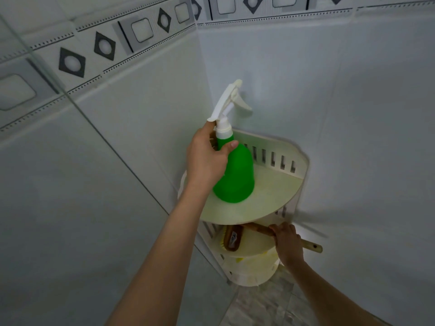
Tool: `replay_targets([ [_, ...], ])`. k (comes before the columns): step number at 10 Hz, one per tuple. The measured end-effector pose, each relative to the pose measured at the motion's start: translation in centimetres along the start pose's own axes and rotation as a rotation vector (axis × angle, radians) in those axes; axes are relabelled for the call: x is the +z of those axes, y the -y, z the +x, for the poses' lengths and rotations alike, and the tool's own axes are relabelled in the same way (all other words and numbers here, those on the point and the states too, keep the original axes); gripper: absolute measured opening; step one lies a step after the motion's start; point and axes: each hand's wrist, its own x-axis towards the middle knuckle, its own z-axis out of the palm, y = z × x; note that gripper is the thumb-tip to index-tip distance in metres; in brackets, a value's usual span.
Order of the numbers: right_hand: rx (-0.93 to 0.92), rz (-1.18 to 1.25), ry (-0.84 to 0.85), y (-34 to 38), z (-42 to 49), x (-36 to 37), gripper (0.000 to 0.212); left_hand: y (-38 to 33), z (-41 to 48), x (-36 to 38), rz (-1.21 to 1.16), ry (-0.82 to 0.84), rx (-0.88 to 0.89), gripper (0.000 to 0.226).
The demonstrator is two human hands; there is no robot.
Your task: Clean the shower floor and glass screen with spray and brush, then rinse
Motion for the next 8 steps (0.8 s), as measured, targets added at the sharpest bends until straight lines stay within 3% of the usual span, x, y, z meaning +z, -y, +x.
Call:
replay_targets([
  [4, 0.0, 0.028, 0.189, -0.1, -0.6, -2.3, 0.039, 1.2, -0.9, 0.9, -0.051, 0.012, 0.055, 0.062],
  [6, 0.003, 0.1, 0.175, -0.8, -2.6, -4.5, 0.052, 1.5, -2.7, 0.2, -0.001, 0.019, 0.07, 0.069],
  [8, 0.031, 0.283, 0.111, -3.4, -5.7, -8.5, 0.043, 1.2, -5.6, 0.0, 0.052, 0.013, 0.083, 0.06],
])
